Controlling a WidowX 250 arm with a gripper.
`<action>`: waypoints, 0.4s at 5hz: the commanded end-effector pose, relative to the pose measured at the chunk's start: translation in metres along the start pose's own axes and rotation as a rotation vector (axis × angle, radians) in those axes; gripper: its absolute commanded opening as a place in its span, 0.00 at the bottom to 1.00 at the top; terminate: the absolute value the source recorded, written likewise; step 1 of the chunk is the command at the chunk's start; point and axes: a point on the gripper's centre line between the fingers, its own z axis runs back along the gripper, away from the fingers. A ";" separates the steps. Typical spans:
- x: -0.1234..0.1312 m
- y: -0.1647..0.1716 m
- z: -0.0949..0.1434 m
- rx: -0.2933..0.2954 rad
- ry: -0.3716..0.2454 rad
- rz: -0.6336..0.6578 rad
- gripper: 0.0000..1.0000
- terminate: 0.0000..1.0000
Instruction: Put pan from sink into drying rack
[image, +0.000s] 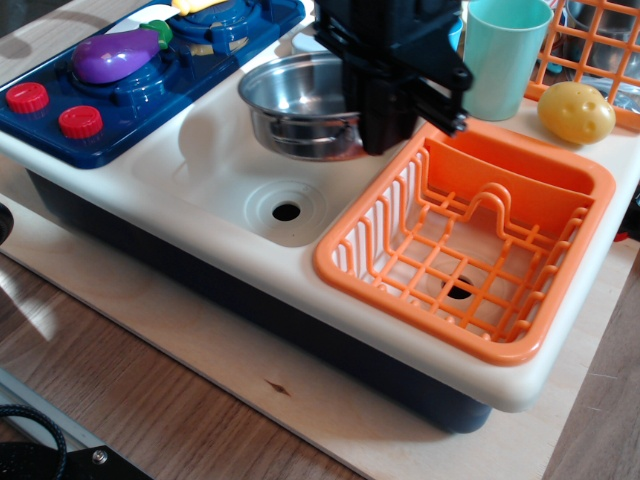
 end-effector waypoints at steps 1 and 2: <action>0.012 -0.037 0.014 0.025 -0.072 0.055 0.00 0.00; 0.013 -0.061 0.014 0.029 -0.073 0.101 0.00 0.00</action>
